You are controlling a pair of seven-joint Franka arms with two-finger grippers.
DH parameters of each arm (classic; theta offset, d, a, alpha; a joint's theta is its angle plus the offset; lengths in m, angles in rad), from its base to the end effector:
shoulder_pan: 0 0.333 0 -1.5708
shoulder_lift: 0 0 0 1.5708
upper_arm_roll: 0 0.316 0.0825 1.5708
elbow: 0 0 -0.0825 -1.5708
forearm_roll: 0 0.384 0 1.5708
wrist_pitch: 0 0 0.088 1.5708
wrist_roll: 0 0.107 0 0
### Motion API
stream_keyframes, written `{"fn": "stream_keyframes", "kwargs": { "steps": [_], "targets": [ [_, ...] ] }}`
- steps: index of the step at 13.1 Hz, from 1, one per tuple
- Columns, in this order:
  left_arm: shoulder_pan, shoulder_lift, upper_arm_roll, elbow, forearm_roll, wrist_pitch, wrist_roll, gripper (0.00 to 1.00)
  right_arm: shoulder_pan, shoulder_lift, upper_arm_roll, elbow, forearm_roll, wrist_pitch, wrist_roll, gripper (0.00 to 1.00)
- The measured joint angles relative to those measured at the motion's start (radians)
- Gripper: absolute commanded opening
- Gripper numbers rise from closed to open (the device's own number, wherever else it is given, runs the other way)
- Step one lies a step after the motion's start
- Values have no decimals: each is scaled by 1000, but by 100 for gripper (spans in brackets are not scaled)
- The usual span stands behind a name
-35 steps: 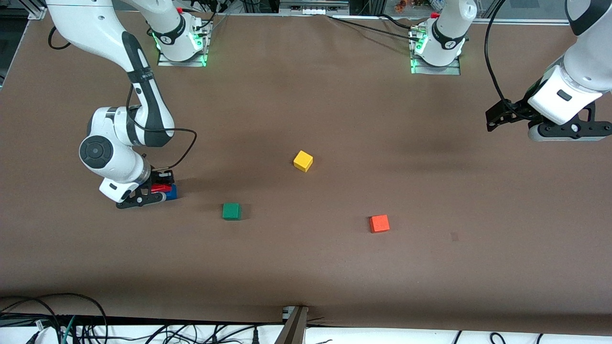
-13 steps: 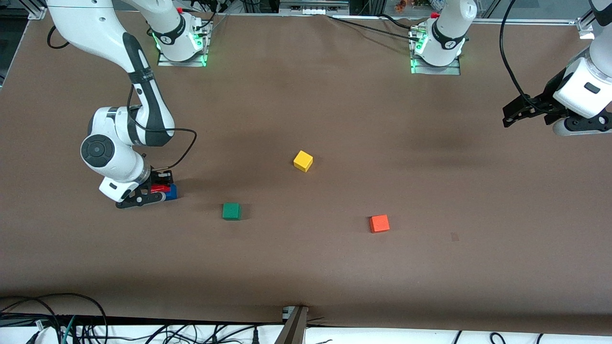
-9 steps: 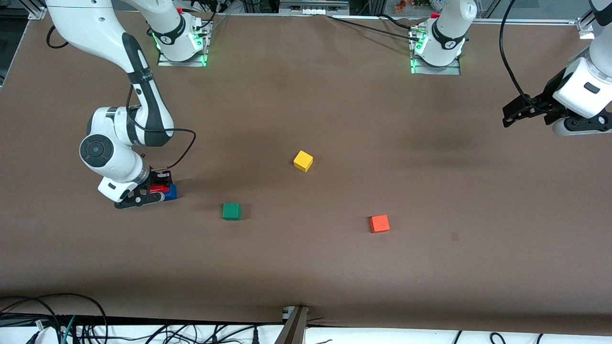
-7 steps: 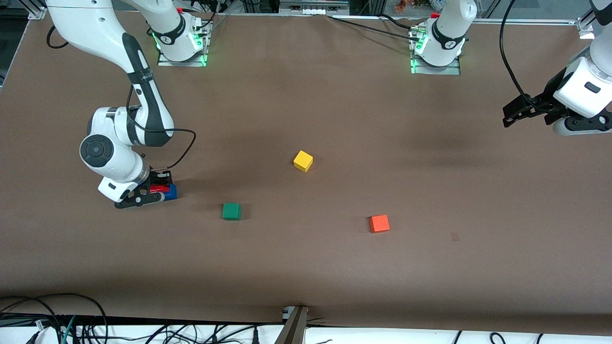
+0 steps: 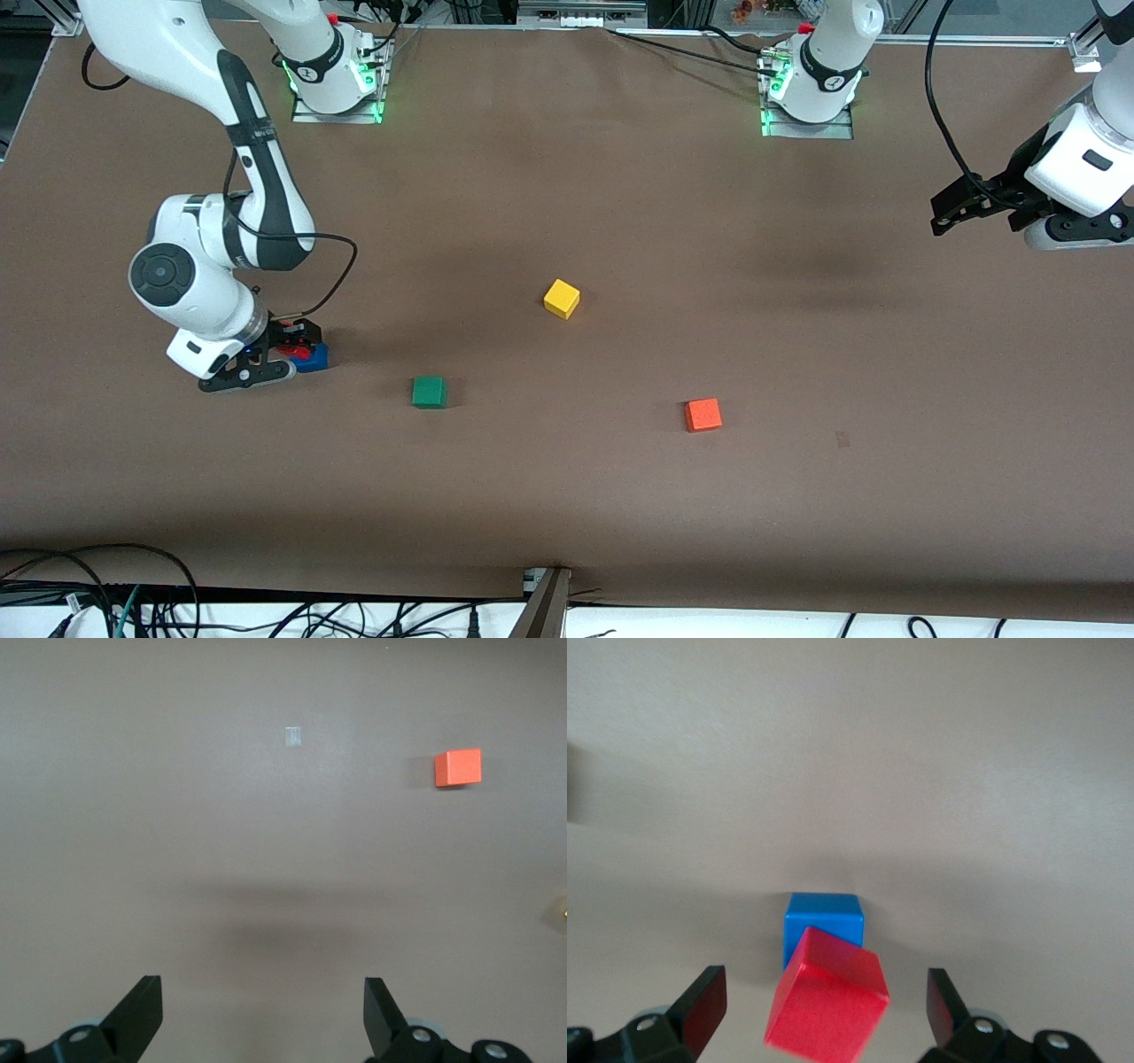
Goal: Pass red block to right arm, stack on blue
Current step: 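Open the right gripper and draw it back from the stack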
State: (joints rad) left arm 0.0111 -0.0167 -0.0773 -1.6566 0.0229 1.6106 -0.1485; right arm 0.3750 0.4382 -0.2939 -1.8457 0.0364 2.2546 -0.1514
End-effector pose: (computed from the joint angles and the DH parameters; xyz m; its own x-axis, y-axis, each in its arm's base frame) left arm 0.5498 -0.0344 0.5966 0.9964 0.0813 -0.0255 0.0806 -0.9963 -0.0282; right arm 0.6354 0.0650 0.2966 0.9725 0.2316 -0.0243 0.2329 -0.9681 0.0925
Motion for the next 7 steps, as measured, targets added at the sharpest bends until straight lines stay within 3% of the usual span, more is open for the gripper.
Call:
{"fn": "stream_keyframes", "kwargs": {
  "steps": [7],
  "targets": [
    [0,0,0,0,0,0,0,100,-2,-47,-72,353,-4,-518,0,100]
  ]
}}
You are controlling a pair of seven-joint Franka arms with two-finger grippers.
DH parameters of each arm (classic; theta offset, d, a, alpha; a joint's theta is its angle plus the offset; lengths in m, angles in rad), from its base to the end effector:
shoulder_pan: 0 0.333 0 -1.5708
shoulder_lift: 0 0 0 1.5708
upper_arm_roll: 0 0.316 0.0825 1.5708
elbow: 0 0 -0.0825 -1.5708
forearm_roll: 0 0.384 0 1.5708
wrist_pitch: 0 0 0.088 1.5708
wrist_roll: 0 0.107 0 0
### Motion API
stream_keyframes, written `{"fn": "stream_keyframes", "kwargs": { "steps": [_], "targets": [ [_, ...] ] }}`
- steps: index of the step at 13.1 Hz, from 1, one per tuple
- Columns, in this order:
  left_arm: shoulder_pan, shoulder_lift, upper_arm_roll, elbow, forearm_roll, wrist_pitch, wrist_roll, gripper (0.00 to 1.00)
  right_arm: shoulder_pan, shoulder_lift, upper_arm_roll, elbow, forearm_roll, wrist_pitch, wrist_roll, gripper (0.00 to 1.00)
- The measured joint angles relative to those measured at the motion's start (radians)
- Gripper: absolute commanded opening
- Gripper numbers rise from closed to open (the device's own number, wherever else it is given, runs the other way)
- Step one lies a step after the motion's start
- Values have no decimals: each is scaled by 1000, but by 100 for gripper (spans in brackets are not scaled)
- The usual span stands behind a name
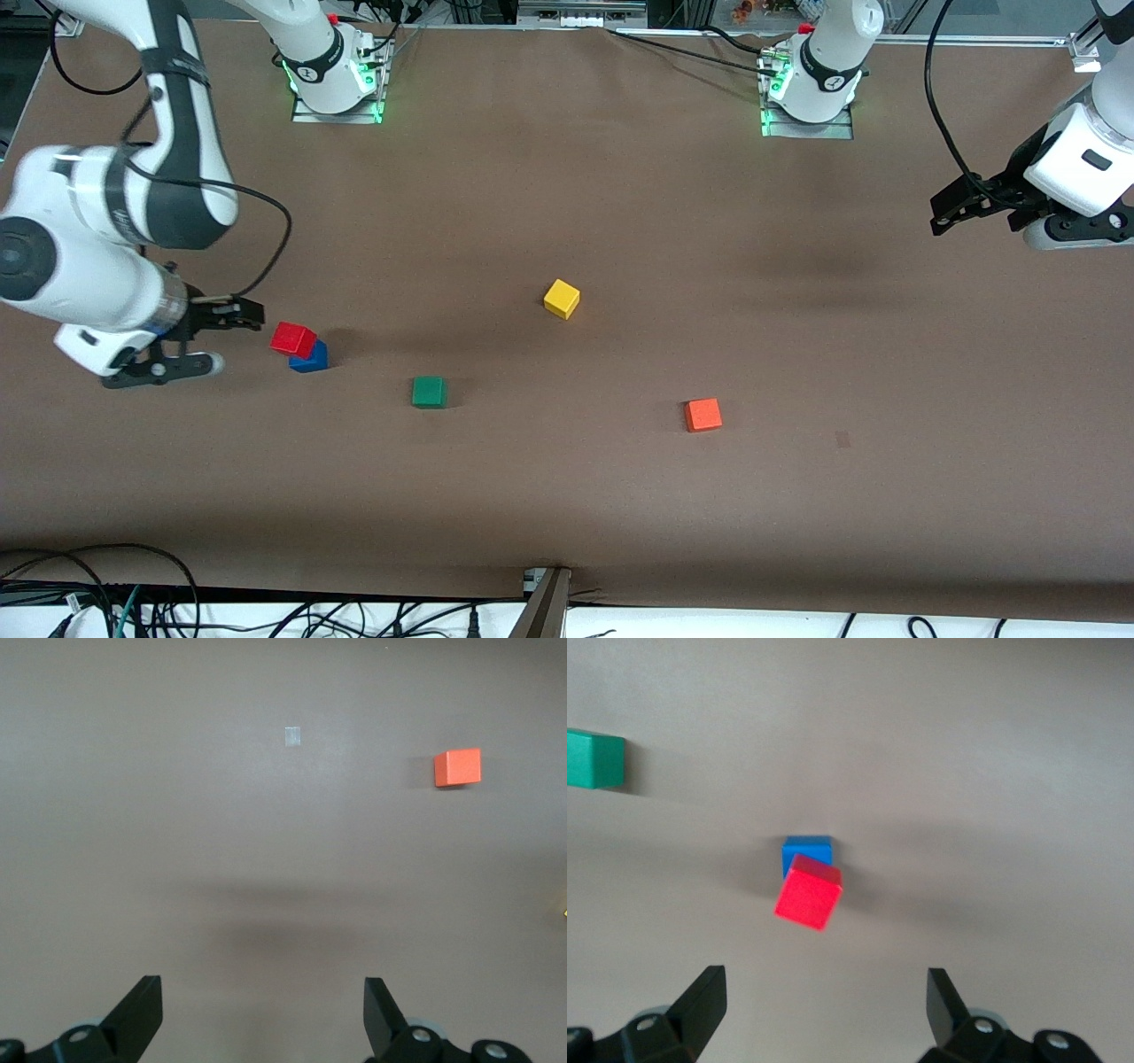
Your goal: Pass red block to right arm, stack on blue
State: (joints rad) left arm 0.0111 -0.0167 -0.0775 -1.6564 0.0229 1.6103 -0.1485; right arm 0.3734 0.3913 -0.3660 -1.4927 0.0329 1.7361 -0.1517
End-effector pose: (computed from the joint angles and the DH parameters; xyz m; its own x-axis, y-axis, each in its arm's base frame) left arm 0.5497 -0.0345 0.5967 0.9964 0.0811 -0.0256 0.0804 -0.9964 -0.0282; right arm 0.6552 0.0406 0.4491 0.9775 0.1605 -0.1367 0.1730 -0.9812 0.0855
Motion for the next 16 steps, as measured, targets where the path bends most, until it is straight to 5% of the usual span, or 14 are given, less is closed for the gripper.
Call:
{"fn": "stream_keyframes", "kwargs": {
  "steps": [5,11,16],
  "targets": [
    [0,0,-1,0,0,0,0,100,-2,-22,-29,181,0,-243,0,100],
    [-1,0,-3,1,0,-1,0,100,-18,-112,-26,217,0,-330,7,100],
    [-1,0,-4,1,0,-1,0,100,-221,-222,194,174,-26,-381,10,100]
  ]
}}
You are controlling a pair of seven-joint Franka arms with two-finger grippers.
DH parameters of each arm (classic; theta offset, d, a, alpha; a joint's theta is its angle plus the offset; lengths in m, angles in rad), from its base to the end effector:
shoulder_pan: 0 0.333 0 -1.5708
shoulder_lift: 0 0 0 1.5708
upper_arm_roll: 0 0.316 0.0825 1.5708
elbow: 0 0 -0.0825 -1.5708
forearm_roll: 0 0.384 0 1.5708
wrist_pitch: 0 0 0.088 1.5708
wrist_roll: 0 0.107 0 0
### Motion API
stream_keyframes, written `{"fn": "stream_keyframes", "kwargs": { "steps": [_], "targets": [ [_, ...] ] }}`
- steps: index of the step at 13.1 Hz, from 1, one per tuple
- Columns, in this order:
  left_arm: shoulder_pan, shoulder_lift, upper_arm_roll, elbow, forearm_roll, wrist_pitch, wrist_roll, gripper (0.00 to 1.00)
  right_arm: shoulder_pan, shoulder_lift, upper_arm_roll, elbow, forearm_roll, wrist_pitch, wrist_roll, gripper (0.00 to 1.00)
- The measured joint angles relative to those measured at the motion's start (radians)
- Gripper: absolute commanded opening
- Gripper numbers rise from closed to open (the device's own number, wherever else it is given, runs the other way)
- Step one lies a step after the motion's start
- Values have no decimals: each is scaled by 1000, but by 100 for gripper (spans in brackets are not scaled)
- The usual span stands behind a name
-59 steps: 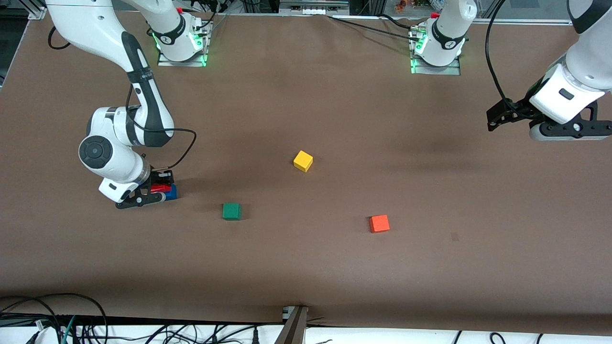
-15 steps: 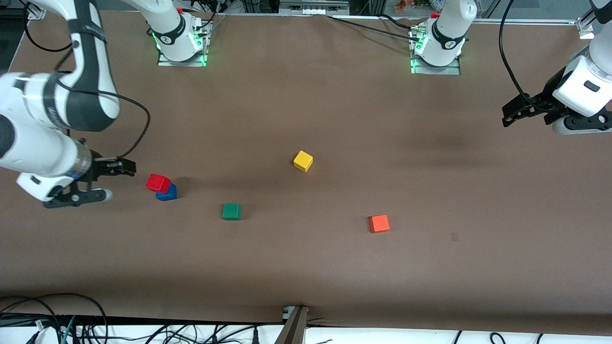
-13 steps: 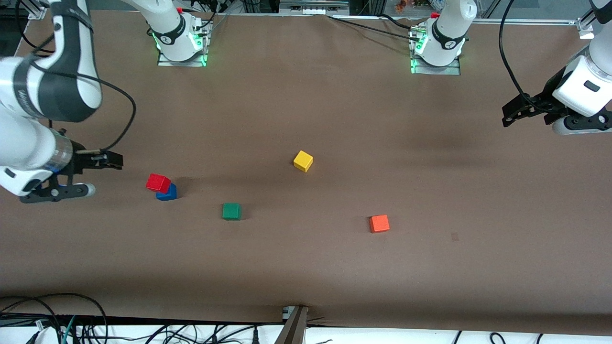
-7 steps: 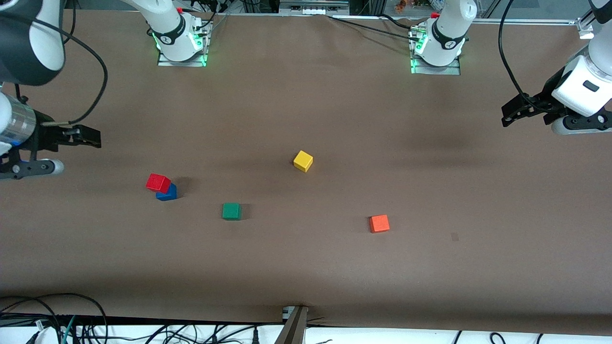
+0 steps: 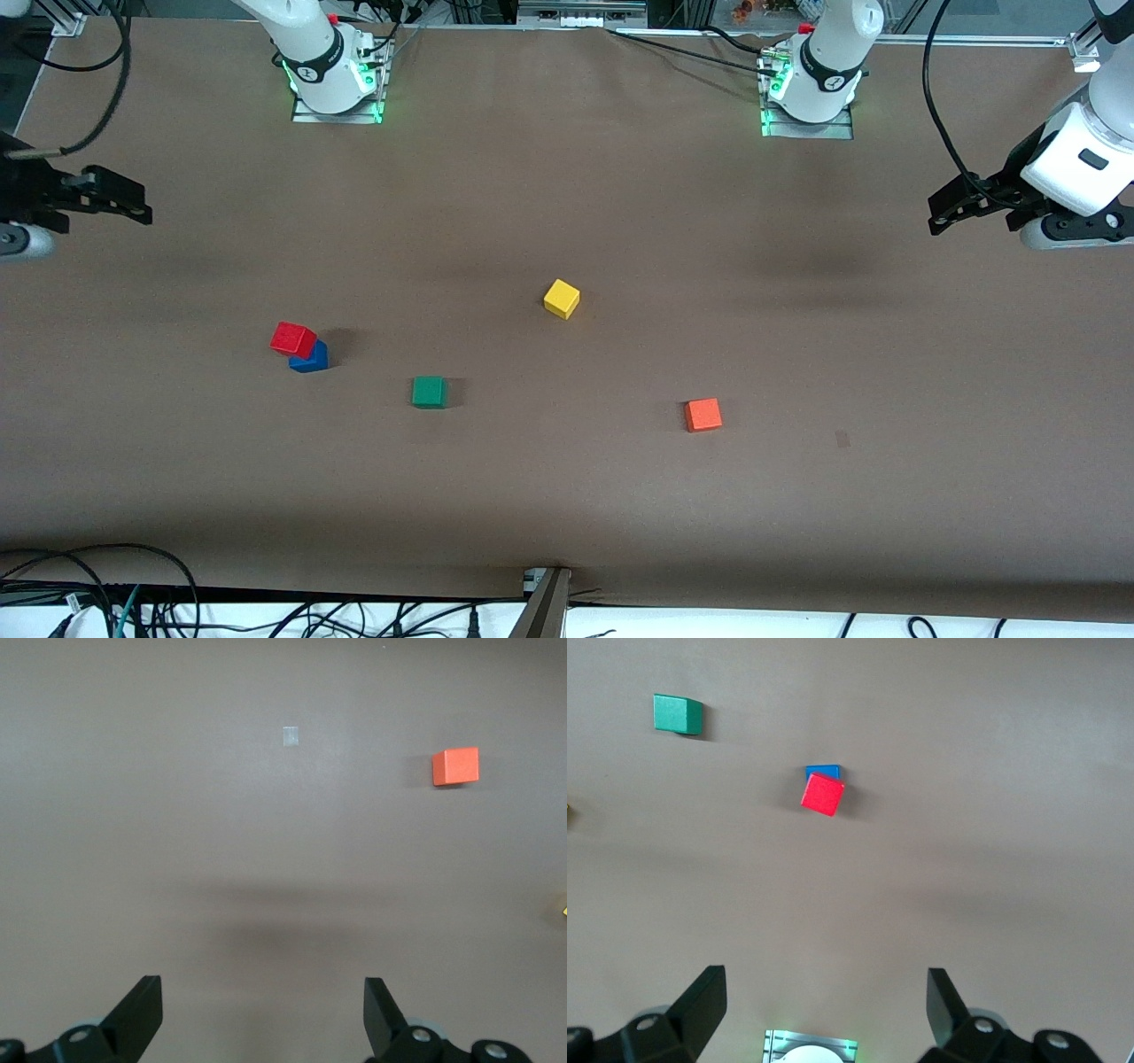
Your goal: Pass red block to right arm, stack on blue
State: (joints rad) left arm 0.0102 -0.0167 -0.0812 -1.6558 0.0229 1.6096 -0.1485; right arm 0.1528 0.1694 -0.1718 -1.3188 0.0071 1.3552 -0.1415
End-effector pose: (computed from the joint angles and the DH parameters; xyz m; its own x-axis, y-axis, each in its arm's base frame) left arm 0.5495 -0.0371 0.5969 0.9967 0.0766 -0.0257 0.0758 -0.9967 -0.0283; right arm 0.5829 -0.0003 0.6280 0.9837 0.1225 -0.1319 0.1240 -0.9923 0.0032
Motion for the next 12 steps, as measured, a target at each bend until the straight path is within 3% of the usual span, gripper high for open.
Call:
{"fn": "stream_keyframes", "kwargs": {
  "steps": [6,12],
  "targets": [
    [-1,0,-1,0,0,0,0,100,-99,-114,103,-53,-11,-22,0,100],
    [-1,0,-1,0,0,0,0,100,-106,-119,108,-98,-12,-27,3,100]
  ]
}}
